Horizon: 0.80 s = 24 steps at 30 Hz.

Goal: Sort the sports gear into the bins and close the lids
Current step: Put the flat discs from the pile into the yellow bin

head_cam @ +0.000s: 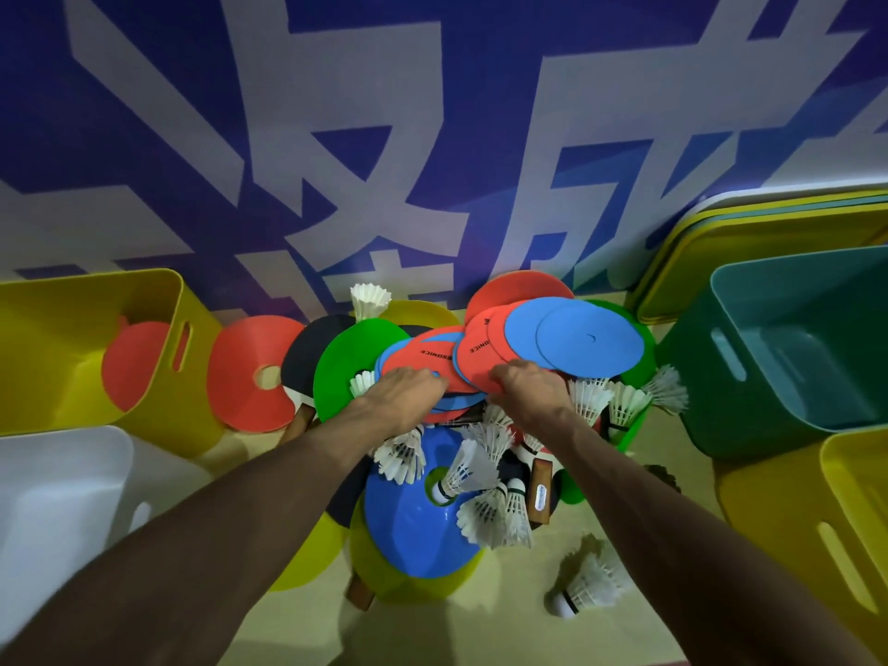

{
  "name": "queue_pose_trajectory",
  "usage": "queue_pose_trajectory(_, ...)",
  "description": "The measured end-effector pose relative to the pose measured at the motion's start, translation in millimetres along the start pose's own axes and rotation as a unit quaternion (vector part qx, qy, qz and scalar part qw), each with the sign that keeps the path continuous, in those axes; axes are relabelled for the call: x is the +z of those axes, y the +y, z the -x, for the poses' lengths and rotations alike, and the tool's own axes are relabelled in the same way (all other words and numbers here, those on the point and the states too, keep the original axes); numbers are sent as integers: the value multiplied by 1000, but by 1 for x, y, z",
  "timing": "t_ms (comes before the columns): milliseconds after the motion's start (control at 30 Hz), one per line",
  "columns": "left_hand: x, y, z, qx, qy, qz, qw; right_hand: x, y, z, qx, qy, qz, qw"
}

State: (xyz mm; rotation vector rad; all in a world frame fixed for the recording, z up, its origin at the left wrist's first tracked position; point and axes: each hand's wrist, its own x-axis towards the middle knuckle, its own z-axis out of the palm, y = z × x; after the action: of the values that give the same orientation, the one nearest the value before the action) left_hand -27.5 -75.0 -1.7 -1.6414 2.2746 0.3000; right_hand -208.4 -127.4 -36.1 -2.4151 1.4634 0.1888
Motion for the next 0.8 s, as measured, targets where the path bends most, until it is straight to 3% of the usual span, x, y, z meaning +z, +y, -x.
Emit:
queue_pose_trajectory(267,-20,-21,22,-18,43,26,999,-14,13,-3,9,-26,-105,994)
queue_pose_trajectory(467,-45,-46,46,-54,106,124,985,-31,-1,-3,57,29,-65,996)
queue_pose_trajectory(800,-90,-111,104,-204,274,401,850,-96,-89,-18,6,172,-201,964)
